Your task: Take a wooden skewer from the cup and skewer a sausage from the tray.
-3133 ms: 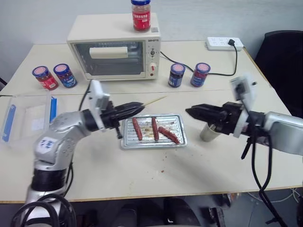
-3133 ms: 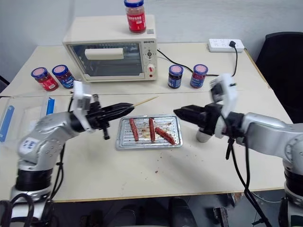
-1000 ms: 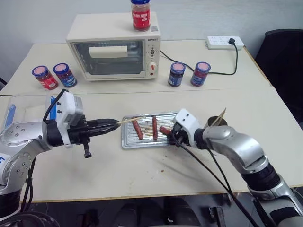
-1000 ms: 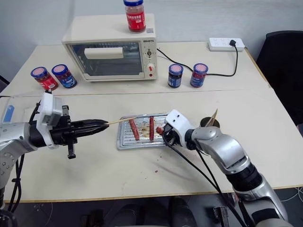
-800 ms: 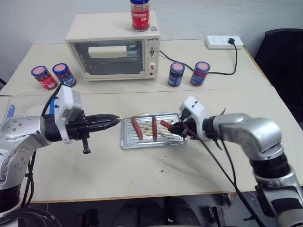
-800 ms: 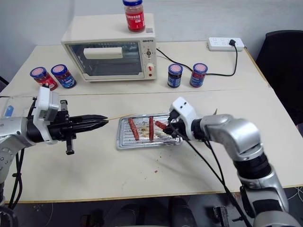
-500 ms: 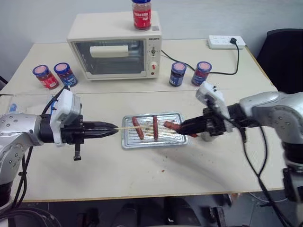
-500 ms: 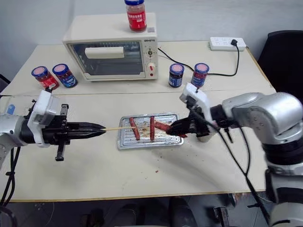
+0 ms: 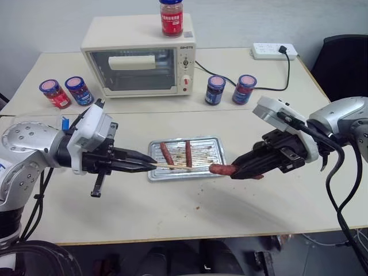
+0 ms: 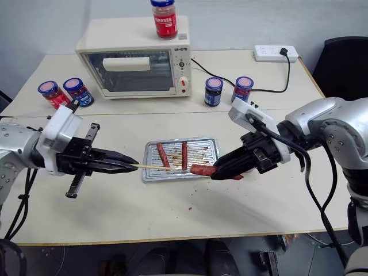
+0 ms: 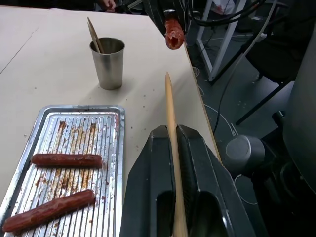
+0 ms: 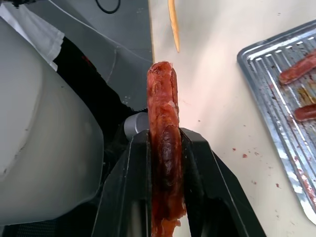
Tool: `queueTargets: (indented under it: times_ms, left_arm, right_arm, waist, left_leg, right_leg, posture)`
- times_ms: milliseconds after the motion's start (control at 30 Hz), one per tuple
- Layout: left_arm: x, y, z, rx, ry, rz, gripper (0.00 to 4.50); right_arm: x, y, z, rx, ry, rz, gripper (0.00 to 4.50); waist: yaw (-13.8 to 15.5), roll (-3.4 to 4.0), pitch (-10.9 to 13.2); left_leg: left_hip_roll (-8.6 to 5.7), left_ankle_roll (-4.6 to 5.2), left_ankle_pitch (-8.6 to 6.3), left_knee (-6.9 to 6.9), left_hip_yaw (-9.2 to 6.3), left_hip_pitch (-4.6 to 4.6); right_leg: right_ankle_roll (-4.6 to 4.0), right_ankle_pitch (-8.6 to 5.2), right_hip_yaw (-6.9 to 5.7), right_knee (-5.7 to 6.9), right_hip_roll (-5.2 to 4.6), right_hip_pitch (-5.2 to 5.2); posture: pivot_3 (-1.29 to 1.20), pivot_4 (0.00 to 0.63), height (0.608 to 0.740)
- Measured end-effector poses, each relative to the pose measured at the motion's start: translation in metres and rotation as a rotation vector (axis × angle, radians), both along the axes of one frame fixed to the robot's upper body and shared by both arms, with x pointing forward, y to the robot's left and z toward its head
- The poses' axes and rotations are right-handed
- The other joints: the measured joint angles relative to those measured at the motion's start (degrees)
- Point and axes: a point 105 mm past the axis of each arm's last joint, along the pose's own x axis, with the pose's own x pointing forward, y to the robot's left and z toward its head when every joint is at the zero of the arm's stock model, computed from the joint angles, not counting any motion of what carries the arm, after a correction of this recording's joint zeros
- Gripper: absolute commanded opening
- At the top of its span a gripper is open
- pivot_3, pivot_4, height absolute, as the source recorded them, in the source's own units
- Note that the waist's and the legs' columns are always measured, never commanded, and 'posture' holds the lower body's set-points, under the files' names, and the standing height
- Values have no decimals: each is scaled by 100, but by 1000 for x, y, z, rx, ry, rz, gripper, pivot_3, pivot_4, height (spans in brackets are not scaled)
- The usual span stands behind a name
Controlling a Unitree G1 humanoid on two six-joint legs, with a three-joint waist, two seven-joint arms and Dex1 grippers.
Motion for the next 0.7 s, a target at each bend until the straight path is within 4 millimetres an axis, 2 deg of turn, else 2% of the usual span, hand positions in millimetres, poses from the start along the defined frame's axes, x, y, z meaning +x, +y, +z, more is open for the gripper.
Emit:
queueTargets:
  times_ms: [233, 700]
  left_arm:
    - [5, -7, -2, -26, 11, -14, 0]
    - [7, -8, 2, -35, -4, -7, 0]
  right_arm:
    - [-2, 2, 0, -1, 1, 9, 809]
    - [0, 3, -4, -3, 3, -13, 809]
  waist:
    - [-6, 0, 0]
    - [-2, 0, 0]
  left_leg:
    - [1, 0, 0, 0, 0, 0]
    - [0, -1, 0, 3, 0, 0]
  right_leg:
    - [0, 0, 0, 2, 1, 0]
    - [0, 0, -1, 3, 0, 0]
  posture:
    - [0, 150, 740]
    - [0, 150, 740]
